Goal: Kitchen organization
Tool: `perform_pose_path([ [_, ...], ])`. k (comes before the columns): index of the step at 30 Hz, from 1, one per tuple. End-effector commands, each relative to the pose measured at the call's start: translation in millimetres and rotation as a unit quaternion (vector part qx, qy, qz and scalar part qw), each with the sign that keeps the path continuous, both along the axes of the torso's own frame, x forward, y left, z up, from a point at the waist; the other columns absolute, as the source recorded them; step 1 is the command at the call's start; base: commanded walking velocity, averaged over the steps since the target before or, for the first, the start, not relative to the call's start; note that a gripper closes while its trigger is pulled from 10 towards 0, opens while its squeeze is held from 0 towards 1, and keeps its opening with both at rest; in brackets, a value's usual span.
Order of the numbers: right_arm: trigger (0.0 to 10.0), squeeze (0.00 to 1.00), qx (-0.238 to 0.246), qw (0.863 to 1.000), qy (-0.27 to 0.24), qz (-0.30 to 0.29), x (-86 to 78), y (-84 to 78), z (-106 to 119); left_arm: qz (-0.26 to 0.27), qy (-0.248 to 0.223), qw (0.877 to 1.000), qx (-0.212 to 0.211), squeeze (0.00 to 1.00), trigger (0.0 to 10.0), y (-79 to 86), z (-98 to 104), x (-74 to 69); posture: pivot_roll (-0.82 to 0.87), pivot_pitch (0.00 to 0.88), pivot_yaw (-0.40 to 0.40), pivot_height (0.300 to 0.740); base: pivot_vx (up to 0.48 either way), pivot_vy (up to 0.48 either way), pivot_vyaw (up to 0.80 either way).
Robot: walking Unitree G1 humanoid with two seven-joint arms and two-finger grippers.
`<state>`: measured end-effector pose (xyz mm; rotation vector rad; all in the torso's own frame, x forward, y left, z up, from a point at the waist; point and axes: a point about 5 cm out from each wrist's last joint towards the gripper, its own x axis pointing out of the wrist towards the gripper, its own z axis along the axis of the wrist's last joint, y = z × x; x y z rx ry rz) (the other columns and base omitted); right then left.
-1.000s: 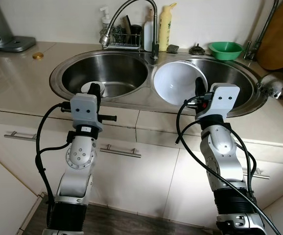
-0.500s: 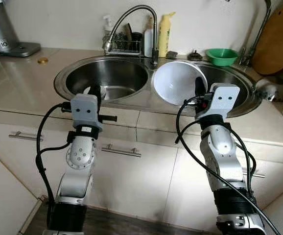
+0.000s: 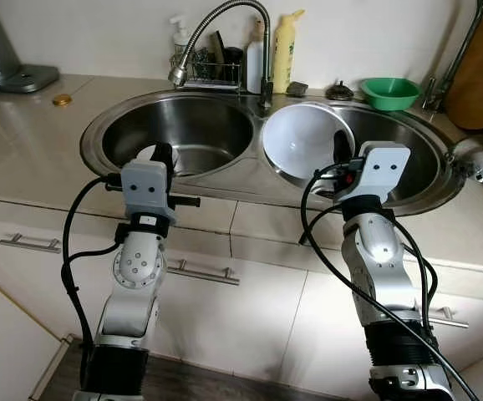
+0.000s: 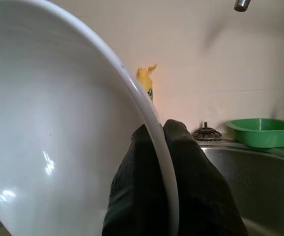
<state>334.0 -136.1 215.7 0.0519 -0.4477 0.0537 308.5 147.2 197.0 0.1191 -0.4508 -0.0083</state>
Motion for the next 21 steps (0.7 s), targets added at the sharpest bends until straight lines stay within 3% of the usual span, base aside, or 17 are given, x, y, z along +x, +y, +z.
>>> perform_pose_path([
  [1,0.0,0.00,0.006,1.000,-0.011,-0.005,-0.5,-3.0,4,-0.008,0.003,1.000,0.000,0.00,10.0,-3.9,1,0.9,0.11,0.000,0.011,0.740,0.000,0.000,0.00],
  [13,0.0,0.00,0.004,1.000,-0.007,-0.007,-0.4,-3.6,3,-0.013,0.007,1.000,0.000,0.00,10.0,-6.8,-1,0.4,0.11,0.000,0.011,0.740,0.000,0.000,0.00],
  [21,0.0,0.00,-0.038,0.993,0.082,-0.077,20.5,-18.3,-16,-0.017,0.010,1.000,0.000,0.00,10.0,-8.7,-1,1.0,0.11,0.000,0.010,0.740,0.000,0.000,0.00],
])
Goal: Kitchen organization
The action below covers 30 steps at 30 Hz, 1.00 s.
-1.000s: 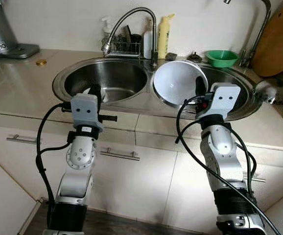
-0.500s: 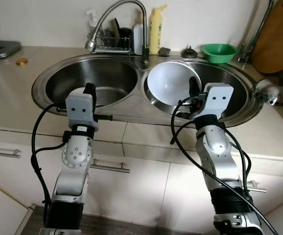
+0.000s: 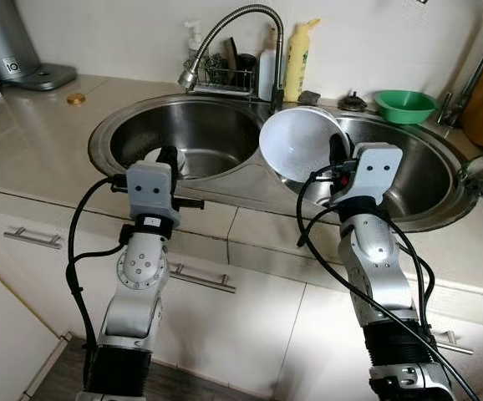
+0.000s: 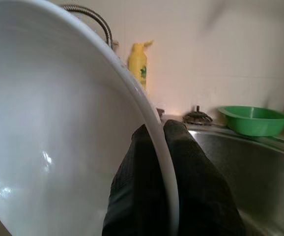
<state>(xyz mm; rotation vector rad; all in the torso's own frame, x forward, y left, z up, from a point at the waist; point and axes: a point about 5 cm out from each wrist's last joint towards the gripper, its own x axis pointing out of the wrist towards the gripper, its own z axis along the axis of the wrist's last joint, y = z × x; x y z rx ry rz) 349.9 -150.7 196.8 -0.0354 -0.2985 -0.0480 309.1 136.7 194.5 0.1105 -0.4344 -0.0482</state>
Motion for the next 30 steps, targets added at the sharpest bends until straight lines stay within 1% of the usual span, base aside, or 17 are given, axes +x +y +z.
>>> perform_pose_path([
  [1,0.0,0.00,-0.009,0.999,0.022,-0.034,10.3,-7.1,1,0.002,0.001,1.000,-0.001,0.00,10.0,1.1,1,0.6,0.11,0.000,0.010,0.740,0.000,0.000,0.00],
  [4,0.0,0.00,-0.012,0.998,0.032,-0.047,16.0,-10.9,-1,0.002,0.000,1.000,-0.002,0.00,10.0,0.4,1,0.7,0.11,0.000,0.010,0.740,0.000,0.000,0.00],
  [8,0.0,0.00,-0.015,0.995,0.056,-0.075,28.3,-22.5,-3,0.000,0.000,1.000,-0.002,0.00,10.0,-1.0,1,0.1,0.12,0.000,0.004,0.740,0.000,0.000,0.00],
  [11,0.0,0.00,-0.034,0.993,0.069,-0.092,34.3,-29.1,-2,0.002,0.000,1.000,-0.001,0.00,10.0,-0.1,1,-0.4,0.13,0.000,0.001,0.740,0.000,0.000,0.00],
  [12,0.0,0.00,-0.057,0.990,0.078,-0.099,37.9,-31.9,-2,0.004,0.001,1.000,-0.001,0.00,10.0,1.1,0,-0.4,0.13,0.000,0.000,0.740,0.000,0.000,0.00],
  [13,0.0,0.00,-0.111,0.984,0.084,-0.114,40.6,-34.6,-2,0.004,0.001,1.000,-0.001,0.00,10.0,1.1,0,-0.6,0.13,0.000,-0.001,0.740,0.000,0.000,0.00],
  [14,0.0,0.00,-0.111,0.984,0.084,-0.114,40.6,-34.6,-2,0.004,0.001,1.000,-0.001,0.00,10.0,1.1,0,-0.6,0.13,0.000,-0.001,0.740,0.000,0.000,0.00],
  [15,0.0,0.00,-0.153,0.978,0.089,-0.109,43.7,-33.8,-3,0.004,0.001,1.000,-0.001,0.00,10.0,0.6,0,-0.8,0.13,0.000,-0.002,0.740,0.000,0.000,0.00],
  [18,0.0,0.00,-0.215,0.967,0.096,-0.095,47.0,-30.2,-4,0.004,0.002,1.000,-0.002,0.00,10.0,-0.4,0,-1.0,0.13,0.000,-0.003,0.740,0.000,0.000,0.00],
  [20,0.0,0.00,-0.220,0.966,0.096,-0.094,47.5,-30.0,-4,0.004,0.002,1.000,-0.002,0.00,10.0,-0.5,0,-1.0,0.13,0.000,-0.003,0.740,0.000,0.000,0.00],
  [21,0.1,0.00,-0.237,0.961,0.119,-0.071,49.4,-26.0,-10,0.004,0.002,1.000,-0.001,0.00,10.0,-0.4,0,-1.0,0.13,0.000,-0.003,0.740,0.000,0.000,0.00],
  [22,7.1,0.00,-0.239,0.959,0.138,-0.061,50.1,-24.9,-15,0.003,0.003,1.000,-0.001,0.00,10.0,-0.6,-1,-0.7,0.13,0.000,-0.002,0.740,0.000,0.000,0.00],
  [23,7.1,0.00,-0.240,0.958,0.150,-0.056,50.5,-24.4,-18,0.003,0.003,1.000,-0.001,0.00,10.0,-0.7,-1,-0.6,0.13,0.000,-0.003,0.740,0.000,0.000,0.00],
  [24,10.0,0.00,-0.243,0.954,0.169,-0.050,50.8,-24.0,-23,0.003,0.004,1.000,-0.001,0.00,10.0,-1.1,-1,-0.3,0.13,0.000,-0.002,0.740,0.000,0.000,0.00],
  [26,10.0,0.00,-0.246,0.952,0.177,-0.050,51.1,-24.3,-26,0.002,0.004,1.000,-0.001,0.00,10.0,-1.3,-1,-0.2,0.13,0.000,-0.003,0.740,0.000,0.000,0.00],
  [28,10.0,0.00,-0.226,0.954,0.194,-0.041,51.0,-23.7,-31,0.002,0.004,1.000,-0.001,0.00,10.0,-1.5,-1,0.0,0.13,0.000,-0.002,0.740,0.000,0.000,0.00],
  [30,10.0,0.00,-0.199,0.953,0.227,-0.025,49.9,-22.0,-39,0.002,0.005,1.000,0.000,0.00,10.0,-1.4,-1,0.2,0.13,0.000,-0.001,0.740,0.000,0.000,0.00],
])
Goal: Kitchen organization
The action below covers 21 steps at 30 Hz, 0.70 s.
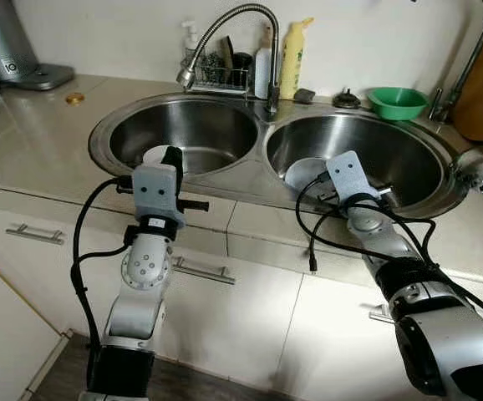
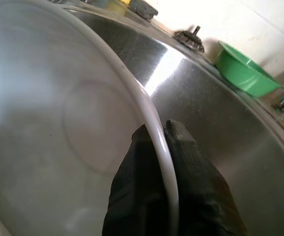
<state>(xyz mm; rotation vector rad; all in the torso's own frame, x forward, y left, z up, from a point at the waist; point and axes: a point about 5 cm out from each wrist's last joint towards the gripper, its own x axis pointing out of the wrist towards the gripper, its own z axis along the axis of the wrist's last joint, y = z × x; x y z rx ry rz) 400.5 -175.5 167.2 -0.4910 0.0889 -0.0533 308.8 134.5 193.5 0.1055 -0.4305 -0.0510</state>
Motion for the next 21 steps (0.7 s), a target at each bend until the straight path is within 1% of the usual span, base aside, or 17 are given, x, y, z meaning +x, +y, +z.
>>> perform_pose_path([
  [1,10.0,0.00,0.033,0.998,0.046,0.005,-1.2,3.4,-12.4,0.004,0.004,1.000,0.002,0.00,10.0,0.8,-0.5,0.6,0.13,0.000,0.000,0.740,0.000,0.000,0.00],
  [2,10.0,0.00,0.041,0.998,0.053,0.007,-1.6,3.6,-14.4,0.003,0.004,1.000,0.002,0.00,10.0,0.8,-0.7,0.5,0.13,0.000,0.000,0.740,0.000,0.000,0.00],
  [3,10.0,0.64,0.051,0.997,0.053,0.006,-1.7,2.6,-15.0,0.003,0.005,1.000,0.003,0.00,10.0,0.7,-1.0,0.7,0.13,0.000,0.001,0.740,0.000,0.000,0.00],
  [4,10.0,0.64,0.051,0.997,0.053,0.006,-1.7,2.6,-15.0,0.003,0.005,1.000,0.003,0.00,10.0,0.7,-1.0,0.7,0.13,0.000,0.001,0.740,0.000,0.000,0.00],
  [5,10.0,1.00,0.059,0.997,0.052,0.004,-1.7,1.3,-14.9,0.003,0.005,1.000,0.003,0.00,10.0,0.9,-1.0,0.9,0.12,0.000,0.001,0.740,0.000,0.000,0.00],
  [17,10.0,1.00,0.084,0.996,0.033,0.006,-1.1,-1.2,-9.8,-0.002,0.011,1.000,0.005,0.00,10.0,-1.3,-3.3,1.9,0.12,0.000,0.006,0.740,0.000,0.000,0.00],
  [19,10.0,1.00,0.079,0.996,0.040,0.023,-2.1,1.6,-12.5,-0.002,0.012,1.000,0.006,0.00,10.0,-1.0,-3.9,2.0,0.12,0.000,0.007,0.740,0.000,0.000,0.00],
  [21,10.0,1.00,0.062,0.995,0.063,0.053,-3.8,6.5,-18.5,-0.003,0.015,1.000,0.007,0.00,10.0,-1.0,-4.5,2.3,0.12,0.000,0.009,0.740,0.000,0.000,0.00],
])
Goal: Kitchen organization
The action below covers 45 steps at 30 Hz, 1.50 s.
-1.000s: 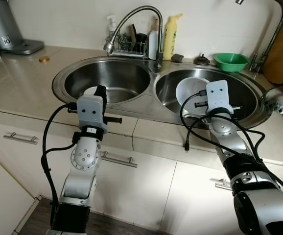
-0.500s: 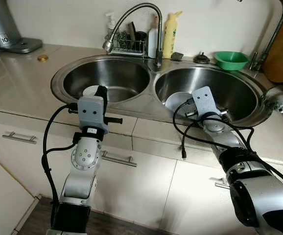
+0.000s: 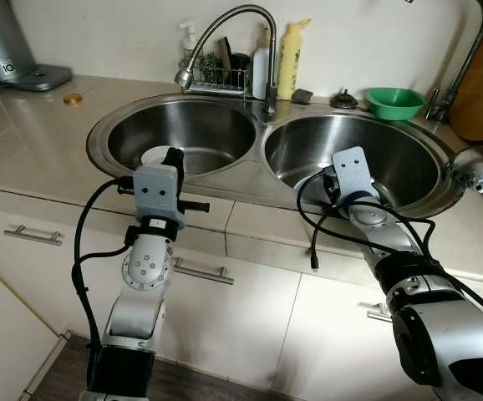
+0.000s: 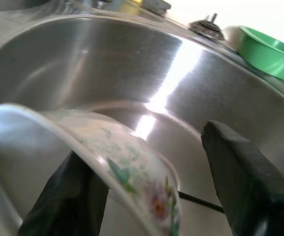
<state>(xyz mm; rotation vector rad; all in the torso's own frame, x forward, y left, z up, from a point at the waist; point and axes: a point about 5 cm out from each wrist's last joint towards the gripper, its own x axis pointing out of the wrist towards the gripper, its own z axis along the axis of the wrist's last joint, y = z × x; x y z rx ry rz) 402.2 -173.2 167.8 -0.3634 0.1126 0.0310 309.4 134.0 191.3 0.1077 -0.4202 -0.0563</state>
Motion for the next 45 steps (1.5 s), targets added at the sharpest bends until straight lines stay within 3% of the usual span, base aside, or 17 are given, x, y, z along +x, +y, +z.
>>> perform_pose_path([
  [1,10.0,1.00,-0.005,0.999,0.042,0.021,-5.5,4.1,-19,-0.001,0.009,1.000,0.005,0.00,10.0,-0.5,-2,1.7,0.12,0.000,0.009,0.740,0.000,0.000,0.00],
  [8,10.0,1.00,-0.055,0.988,0.107,0.101,-13.2,14.0,-39,-0.004,0.014,1.000,0.006,0.00,10.0,-1.8,-4,1.9,0.12,0.000,0.008,0.740,0.000,0.000,0.00],
  [9,10.0,0.89,-0.064,0.984,0.117,0.114,-14.8,14.6,-42,-0.004,0.014,1.000,0.006,0.00,10.0,-2.1,-5,1.9,0.12,0.000,0.008,0.740,0.000,0.000,0.00],
  [10,10.0,0.72,-0.067,0.983,0.120,0.119,-15.3,14.7,-42,-0.004,0.015,1.000,0.006,0.00,10.0,-2.1,-5,2.0,0.12,0.000,0.008,0.740,0.000,0.000,0.00],
  [11,10.0,0.18,-0.070,0.982,0.123,0.126,-16.0,14.9,-43,-0.005,0.015,1.000,0.006,0.00,10.0,-2.3,-5,2.0,0.12,0.000,0.009,0.740,0.000,0.000,0.00],
  [12,10.0,0.00,-0.072,0.980,0.127,0.133,-16.7,15.0,-44,-0.005,0.016,1.000,0.006,0.00,10.0,-2.5,-5,2.1,0.11,0.000,0.009,0.740,0.000,0.000,0.00],
  [19,10.0,0.00,-0.069,0.979,0.129,0.142,-17.3,13.5,-43,-0.005,0.019,1.000,0.007,0.00,10.0,-2.2,-6,2.6,0.11,0.000,0.010,0.740,0.000,0.000,0.00],
  [24,10.0,0.00,0.003,0.996,0.039,0.080,-10.7,8.9,-21,-0.003,0.021,1.000,0.006,0.00,10.0,-1.6,-6,3.0,0.11,0.000,0.009,0.740,0.000,0.000,0.00],
  [28,10.0,0.00,0.016,0.997,0.017,0.067,-9.5,8.2,-16,-0.003,0.021,1.000,0.005,0.00,10.0,-1.4,-6,3.0,0.12,0.000,0.009,0.740,0.000,0.000,0.00],
  [29,10.0,0.00,0.051,0.997,-0.024,0.052,-8.5,7.9,-6,-0.002,0.020,1.000,0.002,0.00,10.0,-1.1,-6,2.8,0.12,0.000,0.009,0.740,0.000,0.000,0.00],
  [30,10.0,0.00,0.086,0.993,-0.066,0.037,-8.8,7.7,4,-0.003,0.021,1.000,0.001,0.00,10.0,-0.9,-6,2.7,0.11,0.000,0.010,0.740,0.000,0.000,0.00],
  [31,10.0,0.00,0.086,0.993,-0.066,0.037,-8.8,7.7,4,-0.003,0.021,1.000,0.001,0.00,10.0,-0.9,-6,2.7,0.11,0.000,0.010,0.740,0.000,0.000,0.00],
  [32,10.0,0.00,0.125,0.979,-0.157,0.049,-17.8,19.1,21,-0.006,0.023,1.000,-0.003,0.00,10.0,-1.1,-7,2.1,0.12,0.000,0.010,0.740,0.000,0.000,0.00],
  [33,10.0,0.00,0.131,0.971,-0.188,0.065,-24.9,27.6,25,-0.007,0.025,1.000,-0.007,0.00,10.0,-1.0,-7,2.3,0.12,0.000,0.010,0.740,0.000,0.000,0.00],
  [37,10.0,0.00,0.147,0.960,-0.223,0.087,-36.8,39.5,29,-0.007,0.025,1.000,-0.010,0.00,10.0,-0.2,-6,2.8,0.12,0.000,0.011,0.740,0.000,0.000,0.00],
  [45,10.0,0.00,0.184,0.944,-0.264,0.078,-49.1,45.2,41,-0.016,0.022,1.000,-0.010,0.00,10.0,-2.4,-5,2.4,0.11,0.000,0.017,0.740,0.000,0.336,0.00],
])
